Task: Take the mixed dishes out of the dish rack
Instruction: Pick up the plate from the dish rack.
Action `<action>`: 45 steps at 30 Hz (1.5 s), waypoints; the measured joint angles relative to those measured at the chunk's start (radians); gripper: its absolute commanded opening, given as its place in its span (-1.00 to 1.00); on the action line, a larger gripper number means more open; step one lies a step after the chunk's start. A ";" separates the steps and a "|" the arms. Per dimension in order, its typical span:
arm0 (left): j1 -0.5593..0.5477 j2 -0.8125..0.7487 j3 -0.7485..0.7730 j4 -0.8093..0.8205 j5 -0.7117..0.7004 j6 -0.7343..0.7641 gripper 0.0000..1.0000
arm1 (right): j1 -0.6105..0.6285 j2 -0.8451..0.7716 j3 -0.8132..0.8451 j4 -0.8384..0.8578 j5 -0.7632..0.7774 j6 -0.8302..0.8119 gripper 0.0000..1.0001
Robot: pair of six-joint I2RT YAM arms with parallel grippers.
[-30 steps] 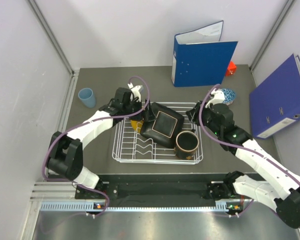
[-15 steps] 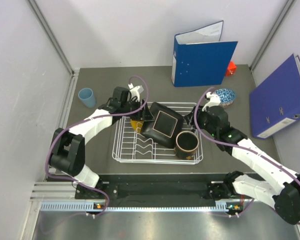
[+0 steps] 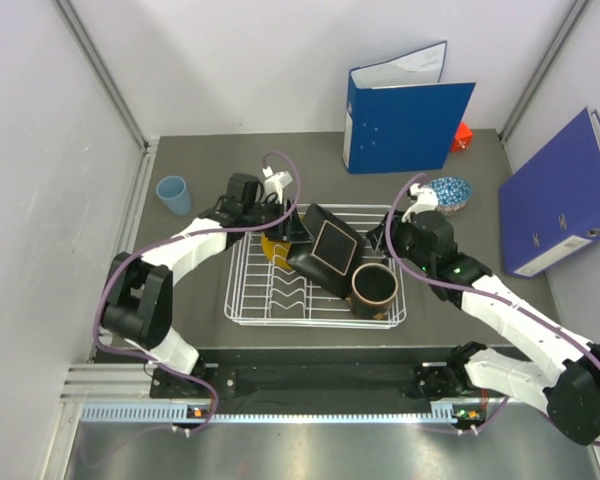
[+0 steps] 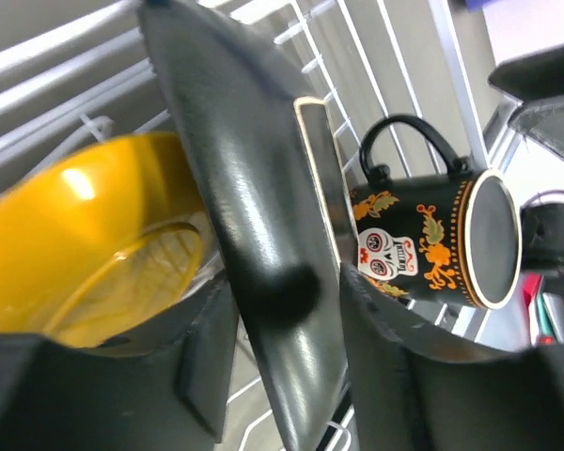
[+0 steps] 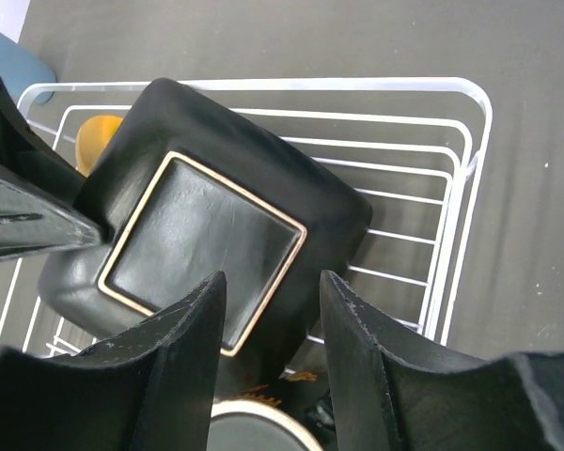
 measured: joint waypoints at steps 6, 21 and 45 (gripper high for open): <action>-0.007 0.028 0.000 0.008 0.058 -0.020 -0.22 | 0.000 0.006 0.000 0.004 -0.003 0.000 -0.10; -0.010 0.031 -0.001 0.020 0.090 -0.028 -1.00 | 0.000 0.016 -0.002 0.008 -0.006 0.000 -0.11; -0.031 -0.069 -0.052 0.078 0.203 -0.116 -0.92 | 0.000 0.029 -0.002 0.006 -0.009 0.000 -0.11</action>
